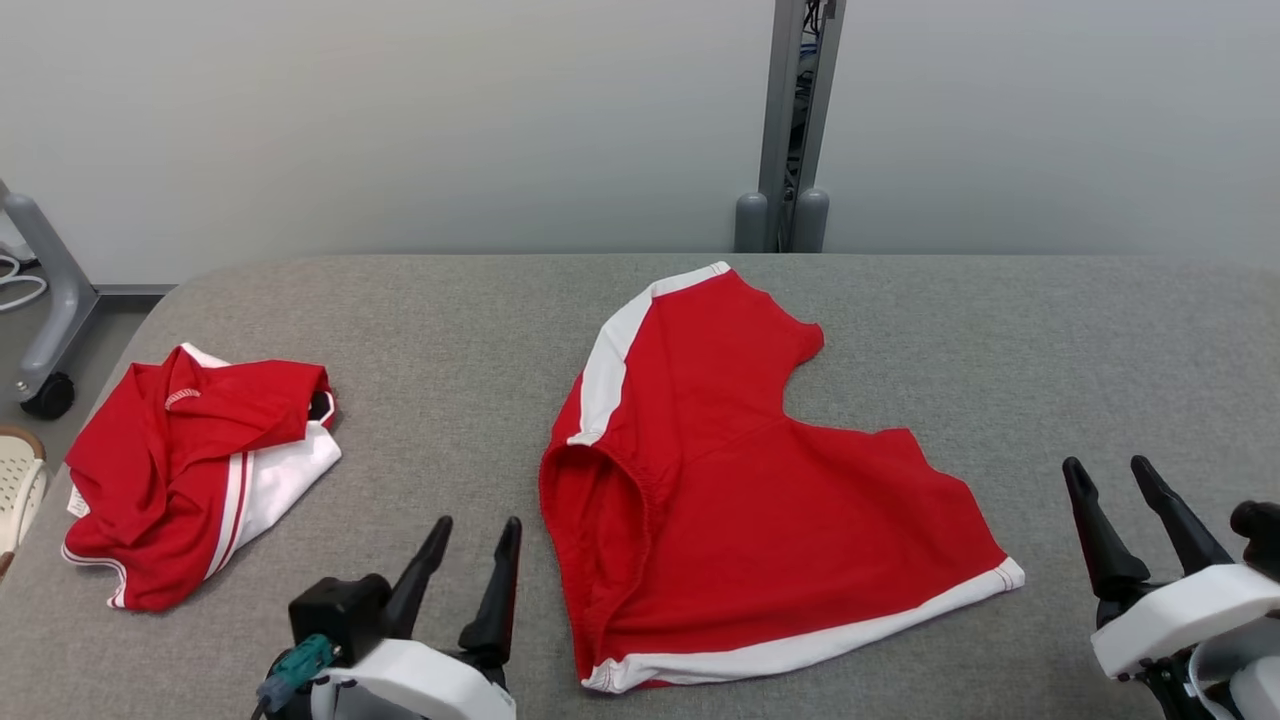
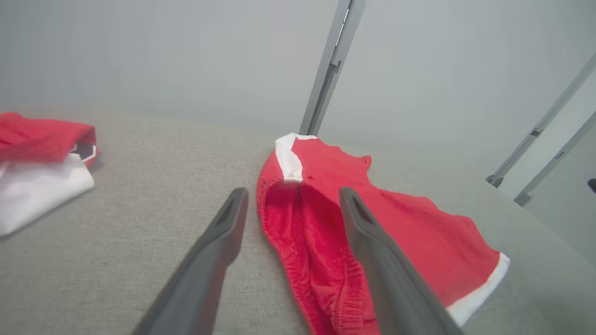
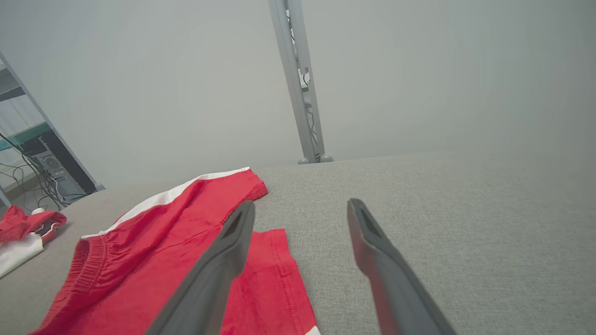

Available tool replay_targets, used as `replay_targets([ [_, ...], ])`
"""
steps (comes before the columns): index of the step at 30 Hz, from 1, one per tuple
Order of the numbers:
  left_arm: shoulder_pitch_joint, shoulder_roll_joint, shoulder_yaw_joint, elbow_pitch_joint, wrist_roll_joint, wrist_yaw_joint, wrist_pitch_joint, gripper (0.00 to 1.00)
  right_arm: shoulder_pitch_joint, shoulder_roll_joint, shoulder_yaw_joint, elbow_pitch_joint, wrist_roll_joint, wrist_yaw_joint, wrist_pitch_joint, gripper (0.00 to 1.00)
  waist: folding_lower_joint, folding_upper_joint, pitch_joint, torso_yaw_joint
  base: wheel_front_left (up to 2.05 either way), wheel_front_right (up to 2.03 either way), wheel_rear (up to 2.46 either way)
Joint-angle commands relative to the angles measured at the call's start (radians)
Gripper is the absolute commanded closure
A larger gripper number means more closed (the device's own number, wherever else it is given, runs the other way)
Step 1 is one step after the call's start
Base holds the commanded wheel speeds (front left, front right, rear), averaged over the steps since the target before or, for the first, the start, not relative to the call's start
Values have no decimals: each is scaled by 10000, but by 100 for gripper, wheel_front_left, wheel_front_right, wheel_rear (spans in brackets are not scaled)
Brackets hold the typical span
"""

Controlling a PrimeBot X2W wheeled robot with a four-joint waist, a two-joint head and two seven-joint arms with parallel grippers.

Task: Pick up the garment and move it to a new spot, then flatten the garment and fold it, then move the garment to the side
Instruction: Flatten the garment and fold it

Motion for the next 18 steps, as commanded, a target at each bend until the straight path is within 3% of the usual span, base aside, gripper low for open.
replay_targets([
  [1,89,-53,238,-119,185,-3,-8,0,166,35,-140,-83,-142,2,-44,0,0,0,-3,2,0,0,0],
  [3,519,-545,1162,-402,750,-80,-8,0,468,424,-781,-396,-595,2,-44,0,0,0,-11,-18,0,0,0],
  [9,1332,-1331,2983,-1001,2534,-625,-9,0,1349,1468,-1899,-1490,-1826,2,-44,0,0,0,21,-117,0,0,0],
  [14,1645,-1469,3606,-1054,2957,-967,-10,0,1803,2035,-2117,-2065,-2433,2,-44,0,0,0,115,-222,0,0,0],
  [18,1577,-1459,3584,-1070,2759,-920,-10,0,1911,2201,-2101,-2245,-2641,2,-44,0,0,0,190,-310,0,0,0],
])
